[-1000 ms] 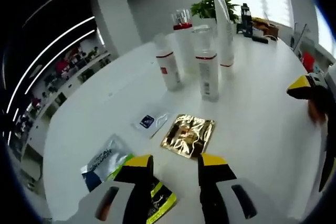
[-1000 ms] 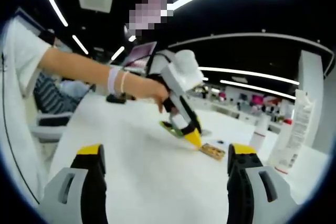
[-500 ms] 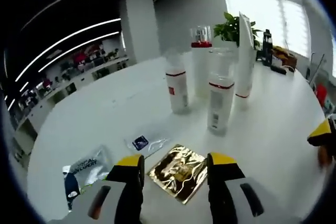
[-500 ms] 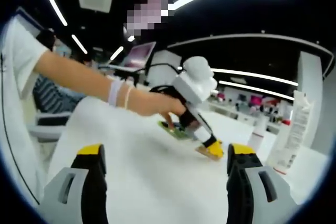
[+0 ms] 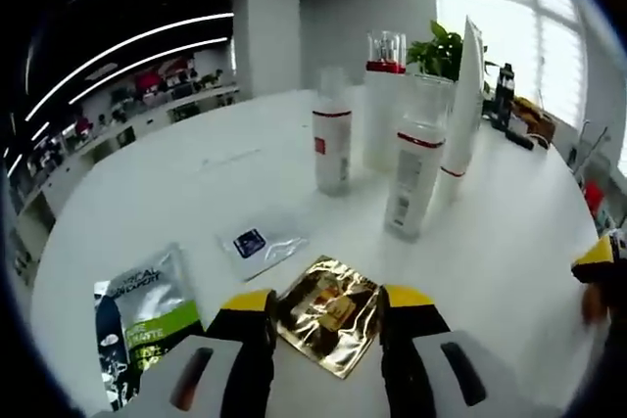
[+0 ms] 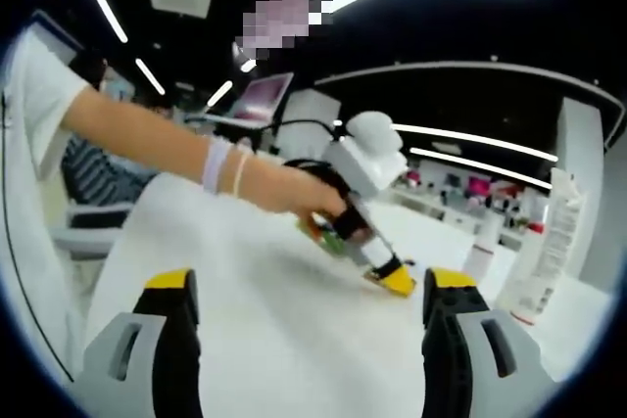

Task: Arrange the skincare products in the storage area until every visible bottle or jar stands upright without overlapping.

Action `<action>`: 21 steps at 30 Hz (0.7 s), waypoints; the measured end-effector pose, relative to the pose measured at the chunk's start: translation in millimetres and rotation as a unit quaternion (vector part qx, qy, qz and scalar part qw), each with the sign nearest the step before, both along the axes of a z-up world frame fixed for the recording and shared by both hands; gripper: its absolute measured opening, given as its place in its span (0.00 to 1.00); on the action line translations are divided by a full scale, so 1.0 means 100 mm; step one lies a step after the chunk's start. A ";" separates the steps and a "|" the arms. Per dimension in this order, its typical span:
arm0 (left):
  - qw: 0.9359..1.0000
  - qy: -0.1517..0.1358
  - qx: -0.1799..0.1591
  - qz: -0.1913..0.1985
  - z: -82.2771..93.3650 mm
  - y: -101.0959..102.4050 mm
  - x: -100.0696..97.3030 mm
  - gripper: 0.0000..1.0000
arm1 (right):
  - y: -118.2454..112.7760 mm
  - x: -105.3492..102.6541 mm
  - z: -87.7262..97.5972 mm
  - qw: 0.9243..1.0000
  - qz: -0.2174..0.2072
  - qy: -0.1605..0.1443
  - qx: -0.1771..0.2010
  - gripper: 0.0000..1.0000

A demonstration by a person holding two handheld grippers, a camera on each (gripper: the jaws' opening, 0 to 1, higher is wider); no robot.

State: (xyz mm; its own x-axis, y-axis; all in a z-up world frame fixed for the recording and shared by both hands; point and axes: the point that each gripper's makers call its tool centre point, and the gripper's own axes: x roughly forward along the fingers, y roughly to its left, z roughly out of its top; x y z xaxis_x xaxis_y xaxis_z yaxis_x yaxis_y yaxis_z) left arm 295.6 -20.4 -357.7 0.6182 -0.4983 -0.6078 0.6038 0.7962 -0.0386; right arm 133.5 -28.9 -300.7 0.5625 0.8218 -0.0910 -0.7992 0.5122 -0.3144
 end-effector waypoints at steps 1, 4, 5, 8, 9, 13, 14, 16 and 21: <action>1.000 0.000 0.001 -0.002 0.00 -0.01 -0.03 0.42 | 0.00 0.00 0.00 1.000 0.000 0.000 0.000 0.94; 1.000 0.004 0.005 -0.014 0.00 0.01 -0.08 0.40 | 0.00 -0.01 -0.01 1.000 0.001 0.001 -0.003 0.94; 1.000 0.005 0.007 -0.019 0.00 0.01 -0.10 0.40 | 0.01 -0.01 -0.01 1.000 0.002 0.001 -0.003 0.94; 1.000 0.011 0.009 -0.025 -0.01 0.03 -0.14 0.39 | 0.01 -0.01 -0.02 1.000 0.001 0.001 -0.004 0.94; 1.000 0.013 0.010 -0.026 -0.01 0.04 -0.15 0.39 | 0.01 -0.01 -0.02 1.000 0.001 0.002 -0.002 0.94; 0.999 0.014 0.012 -0.036 -0.02 0.04 -0.19 0.38 | 0.00 -0.02 -0.02 1.000 0.002 0.002 -0.003 0.94; 0.999 0.015 0.013 -0.039 -0.02 0.04 -0.19 0.38 | 0.00 -0.02 -0.02 1.000 0.002 0.002 -0.002 0.94; 0.998 0.016 0.016 -0.054 -0.02 0.03 -0.22 0.38 | 0.00 -0.02 -0.01 1.000 0.002 0.002 -0.002 0.93; 0.996 0.021 0.019 -0.080 -0.02 0.01 -0.25 0.39 | 0.00 -0.01 -0.03 1.000 0.003 0.002 -0.006 0.94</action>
